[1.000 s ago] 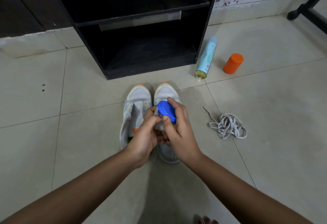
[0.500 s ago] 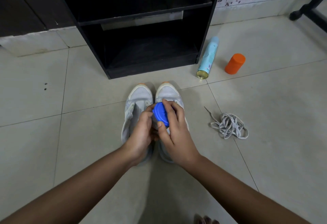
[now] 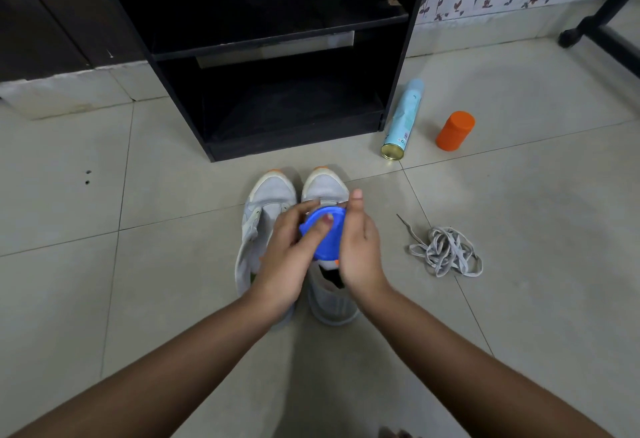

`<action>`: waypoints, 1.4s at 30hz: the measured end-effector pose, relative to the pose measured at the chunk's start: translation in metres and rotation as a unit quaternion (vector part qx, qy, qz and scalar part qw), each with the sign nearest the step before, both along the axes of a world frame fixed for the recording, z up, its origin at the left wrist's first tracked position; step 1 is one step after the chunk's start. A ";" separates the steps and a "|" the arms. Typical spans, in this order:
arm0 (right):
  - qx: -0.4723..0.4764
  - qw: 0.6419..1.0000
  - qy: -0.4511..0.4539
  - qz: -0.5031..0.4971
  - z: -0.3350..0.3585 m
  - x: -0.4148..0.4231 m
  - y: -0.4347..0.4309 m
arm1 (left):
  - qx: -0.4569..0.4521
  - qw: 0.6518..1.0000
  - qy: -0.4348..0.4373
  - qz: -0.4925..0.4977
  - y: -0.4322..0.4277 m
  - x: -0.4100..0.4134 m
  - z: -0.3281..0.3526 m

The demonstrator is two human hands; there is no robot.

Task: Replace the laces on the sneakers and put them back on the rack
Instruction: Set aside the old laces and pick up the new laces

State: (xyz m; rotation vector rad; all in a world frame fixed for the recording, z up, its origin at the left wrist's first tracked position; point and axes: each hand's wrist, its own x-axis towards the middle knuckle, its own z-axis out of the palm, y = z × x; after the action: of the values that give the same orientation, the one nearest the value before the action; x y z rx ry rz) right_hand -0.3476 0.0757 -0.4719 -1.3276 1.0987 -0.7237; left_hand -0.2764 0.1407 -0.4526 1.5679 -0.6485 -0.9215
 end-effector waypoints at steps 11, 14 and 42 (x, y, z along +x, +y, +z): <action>-0.017 0.989 -0.103 -0.107 0.020 0.025 0.017 | -0.076 0.979 -0.071 0.177 -0.029 0.003 0.016; -0.010 0.999 -0.009 -0.032 0.009 0.026 0.001 | -0.036 0.980 -0.046 0.190 -0.034 0.008 0.007; -0.263 0.947 0.159 -0.095 0.111 0.127 -0.262 | -0.044 0.971 0.113 0.208 -0.149 0.077 0.127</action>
State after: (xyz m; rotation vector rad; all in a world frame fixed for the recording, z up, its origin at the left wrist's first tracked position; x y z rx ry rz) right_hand -0.2204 -0.1866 -0.3614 -1.8544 1.3616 -1.0179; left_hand -0.1997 -0.0079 -0.3252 1.4214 -0.1834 -0.7269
